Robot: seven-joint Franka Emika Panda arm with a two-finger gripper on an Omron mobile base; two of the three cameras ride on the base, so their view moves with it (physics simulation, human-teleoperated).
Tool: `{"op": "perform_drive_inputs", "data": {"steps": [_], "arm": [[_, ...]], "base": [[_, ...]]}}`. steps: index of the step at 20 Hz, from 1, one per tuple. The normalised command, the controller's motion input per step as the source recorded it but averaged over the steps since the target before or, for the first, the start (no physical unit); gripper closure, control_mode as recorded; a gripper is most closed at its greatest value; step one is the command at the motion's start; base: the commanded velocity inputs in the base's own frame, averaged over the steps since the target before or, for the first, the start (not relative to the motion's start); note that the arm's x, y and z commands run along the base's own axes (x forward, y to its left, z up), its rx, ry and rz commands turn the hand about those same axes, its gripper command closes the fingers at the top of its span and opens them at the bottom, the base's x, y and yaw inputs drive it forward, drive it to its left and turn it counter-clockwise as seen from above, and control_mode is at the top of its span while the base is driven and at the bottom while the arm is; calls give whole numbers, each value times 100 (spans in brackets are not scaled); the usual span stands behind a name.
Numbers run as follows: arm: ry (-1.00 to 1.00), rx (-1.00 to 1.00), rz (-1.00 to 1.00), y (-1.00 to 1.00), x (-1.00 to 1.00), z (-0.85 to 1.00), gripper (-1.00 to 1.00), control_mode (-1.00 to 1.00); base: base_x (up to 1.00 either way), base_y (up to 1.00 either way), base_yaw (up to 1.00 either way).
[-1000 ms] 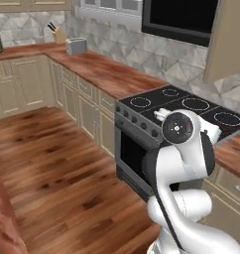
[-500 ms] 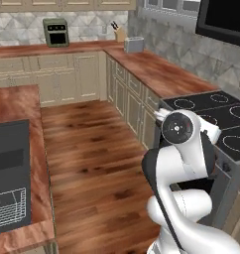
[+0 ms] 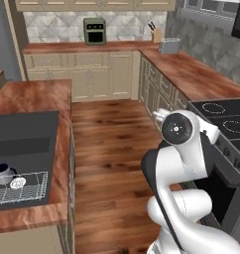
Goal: Open the cabinet, pick the kettle from the cabinet, and place it in the sink.
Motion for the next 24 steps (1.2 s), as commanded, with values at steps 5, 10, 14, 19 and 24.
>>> {"op": "perform_drive_inputs", "data": {"steps": [5, 10, 14, 19, 24], "arm": [[0, 0, 0, 0, 0, 0, 100, 100], [0, 0, 0, 0, 0, 0, 100, 100], [0, 0, 0, 0, 0, 0, 100, 100], [0, 0, 0, 0, 0, 0, 100, 100], [0, 0, 0, 0, 0, 0, 100, 100]], "base": [[43, -5, 14], [53, -2, 9], [60, 0, 7], [62, -5, 6], [59, -16, 4]]}}
